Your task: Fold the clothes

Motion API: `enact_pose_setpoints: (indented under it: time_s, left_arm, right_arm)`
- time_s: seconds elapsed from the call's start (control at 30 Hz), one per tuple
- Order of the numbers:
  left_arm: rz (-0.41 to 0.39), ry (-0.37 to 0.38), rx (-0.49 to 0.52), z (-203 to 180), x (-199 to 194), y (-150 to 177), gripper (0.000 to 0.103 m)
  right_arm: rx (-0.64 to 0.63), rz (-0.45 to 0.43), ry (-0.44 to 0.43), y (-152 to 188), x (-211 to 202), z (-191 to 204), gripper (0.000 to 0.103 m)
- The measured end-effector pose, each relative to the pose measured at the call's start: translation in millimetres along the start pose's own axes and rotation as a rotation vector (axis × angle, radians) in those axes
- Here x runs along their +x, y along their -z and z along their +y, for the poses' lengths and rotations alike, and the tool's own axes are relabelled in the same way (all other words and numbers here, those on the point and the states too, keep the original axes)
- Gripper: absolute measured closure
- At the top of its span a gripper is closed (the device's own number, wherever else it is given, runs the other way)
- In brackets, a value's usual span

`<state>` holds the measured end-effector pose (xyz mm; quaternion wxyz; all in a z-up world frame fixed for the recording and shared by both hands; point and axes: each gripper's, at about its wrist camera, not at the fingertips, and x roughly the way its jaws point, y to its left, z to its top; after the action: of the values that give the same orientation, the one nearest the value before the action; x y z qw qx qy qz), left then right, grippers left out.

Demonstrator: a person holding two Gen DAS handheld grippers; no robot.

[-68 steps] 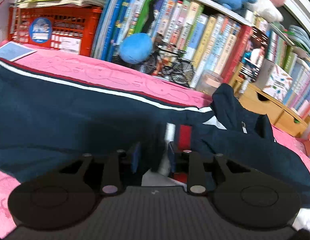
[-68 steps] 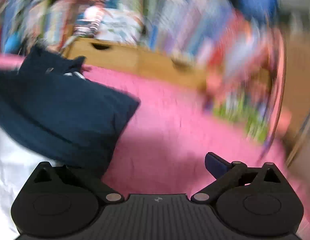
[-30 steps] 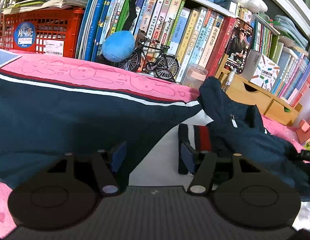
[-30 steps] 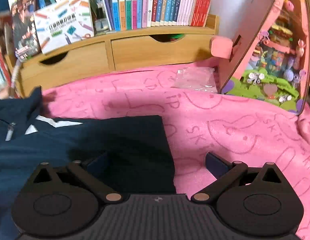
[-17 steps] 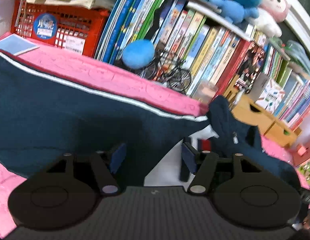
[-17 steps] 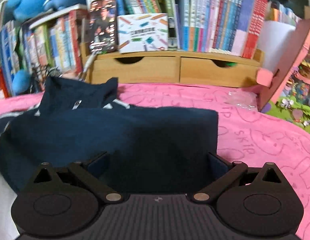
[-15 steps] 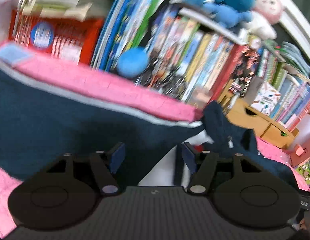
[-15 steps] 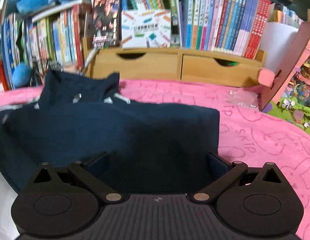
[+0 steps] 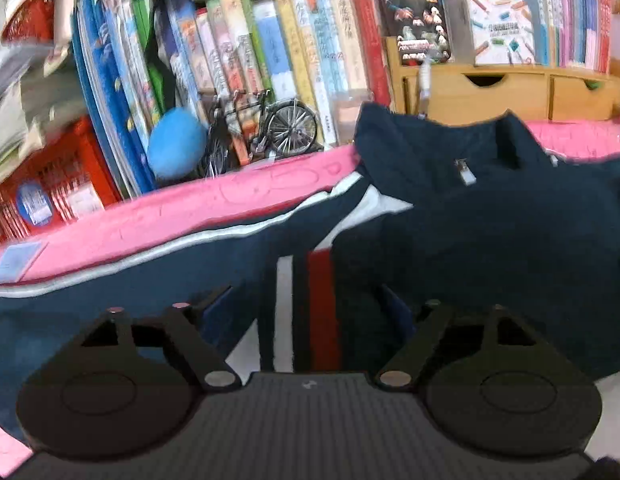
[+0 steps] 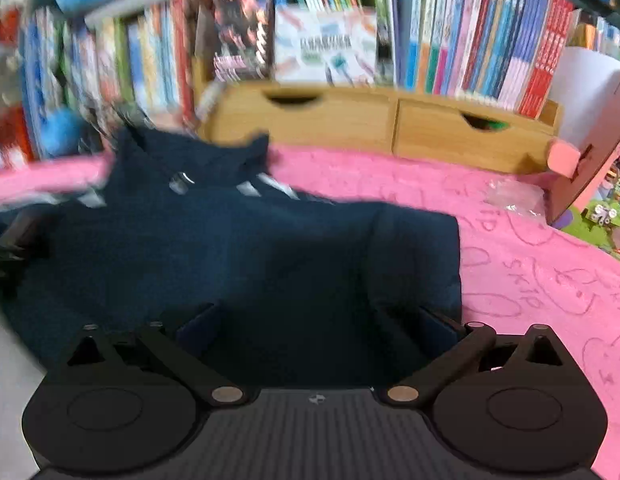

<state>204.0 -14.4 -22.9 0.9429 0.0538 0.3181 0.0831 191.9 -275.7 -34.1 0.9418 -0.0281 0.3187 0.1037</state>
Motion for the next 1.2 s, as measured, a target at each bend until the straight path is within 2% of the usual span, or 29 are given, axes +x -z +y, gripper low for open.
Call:
enact_pose_setpoints:
  time_s: [0.1, 0.13, 0.23, 0.3, 0.33, 0.4, 0.5, 0.57, 0.6, 0.73, 0.83, 0.9, 1.2]
  left_arm:
    - [0.002, 0.001, -0.005, 7, 0, 5, 0.019]
    - [-0.002, -0.004, 0.007, 6, -1, 6, 0.019]
    - [-0.011, -0.021, 0.038, 1, -2, 8, 0.019]
    - [-0.010, -0.022, 0.037, 1, -1, 7, 0.018]
    - [-0.009, -0.020, 0.034, 1, 0, 7, 0.018]
    - [-0.006, -0.013, 0.025, 2, 1, 7, 0.018]
    - [0.001, 0.006, 0.000, 7, 2, 8, 0.017]
    - [0.005, 0.018, -0.016, 10, 3, 8, 0.017]
    - [0.007, 0.023, -0.023, 11, 3, 8, 0.017]
    - [0.013, 0.041, -0.048, 15, 4, 9, 0.016]
    - [0.019, 0.051, -0.065, 17, 5, 10, 0.015]
    - [0.020, 0.051, -0.068, 17, 5, 10, 0.014]
    - [0.040, 0.072, -0.119, 25, 9, 11, 0.008]
  right_arm:
    - [-0.144, -0.057, -0.114, 5, -31, 34, 0.000]
    - [-0.190, -0.049, -0.121, 7, -34, 42, 0.000]
    - [-0.233, 0.013, -0.064, 14, -28, 38, 0.001]
    - [-0.162, 0.065, -0.004, 20, -18, 6, 0.003]
    - [-0.099, 0.062, 0.003, 23, -18, -16, 0.003]
    - [0.011, 0.071, 0.108, 26, -20, -60, 0.001]
    - [0.155, 0.081, 0.139, 34, -31, -115, 0.000]
    - [0.162, 0.105, 0.259, 30, -40, -122, 0.003]
    - [0.146, 0.092, 0.288, 27, -45, -121, 0.003]
    - [0.145, -0.020, 0.189, 6, -64, -99, 0.003]
    - [0.100, -0.028, 0.015, -17, -45, -59, 0.003]
    - [0.048, -0.013, -0.065, -27, -23, -24, 0.003]
    - [0.029, 0.042, 0.273, -31, 20, -39, 0.000]
